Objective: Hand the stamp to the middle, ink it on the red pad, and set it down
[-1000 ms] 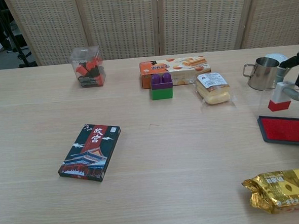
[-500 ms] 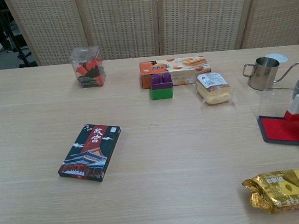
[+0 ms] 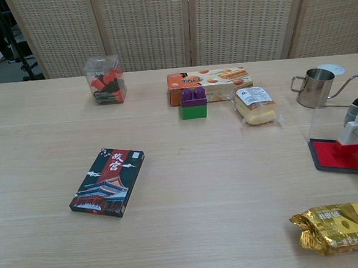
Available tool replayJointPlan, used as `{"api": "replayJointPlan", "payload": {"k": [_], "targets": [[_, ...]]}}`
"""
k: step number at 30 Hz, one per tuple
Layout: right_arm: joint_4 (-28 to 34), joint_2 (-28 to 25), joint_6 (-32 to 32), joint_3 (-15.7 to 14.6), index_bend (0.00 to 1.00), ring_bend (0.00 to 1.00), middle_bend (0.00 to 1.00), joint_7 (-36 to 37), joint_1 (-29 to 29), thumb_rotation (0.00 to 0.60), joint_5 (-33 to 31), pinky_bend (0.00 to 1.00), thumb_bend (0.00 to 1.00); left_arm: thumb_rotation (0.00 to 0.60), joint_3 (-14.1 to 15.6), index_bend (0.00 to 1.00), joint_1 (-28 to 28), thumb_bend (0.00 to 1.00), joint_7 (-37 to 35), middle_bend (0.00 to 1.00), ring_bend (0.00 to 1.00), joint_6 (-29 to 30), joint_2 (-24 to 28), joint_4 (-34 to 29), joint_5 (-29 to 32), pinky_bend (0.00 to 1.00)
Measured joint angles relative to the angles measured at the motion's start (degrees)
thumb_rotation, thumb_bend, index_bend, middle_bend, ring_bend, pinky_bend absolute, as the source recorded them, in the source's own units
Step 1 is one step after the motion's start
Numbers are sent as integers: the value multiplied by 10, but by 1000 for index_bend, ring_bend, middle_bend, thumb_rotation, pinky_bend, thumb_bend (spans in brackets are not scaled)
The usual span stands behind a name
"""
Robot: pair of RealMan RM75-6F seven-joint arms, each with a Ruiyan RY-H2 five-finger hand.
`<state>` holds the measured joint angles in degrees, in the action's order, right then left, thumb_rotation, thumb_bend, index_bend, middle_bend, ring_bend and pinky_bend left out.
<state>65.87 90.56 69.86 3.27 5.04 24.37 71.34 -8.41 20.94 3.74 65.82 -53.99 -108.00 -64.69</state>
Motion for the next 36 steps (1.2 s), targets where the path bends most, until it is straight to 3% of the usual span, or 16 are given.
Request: {"api": "replayJointPlan", "payload": {"k": [36], "targets": [[-57, 34, -35, 9, 610, 1000, 985, 17, -24, 600, 38, 1000, 569, 600, 3, 0, 2, 10, 7, 0, 0, -2, -3, -2, 1, 0]]}}
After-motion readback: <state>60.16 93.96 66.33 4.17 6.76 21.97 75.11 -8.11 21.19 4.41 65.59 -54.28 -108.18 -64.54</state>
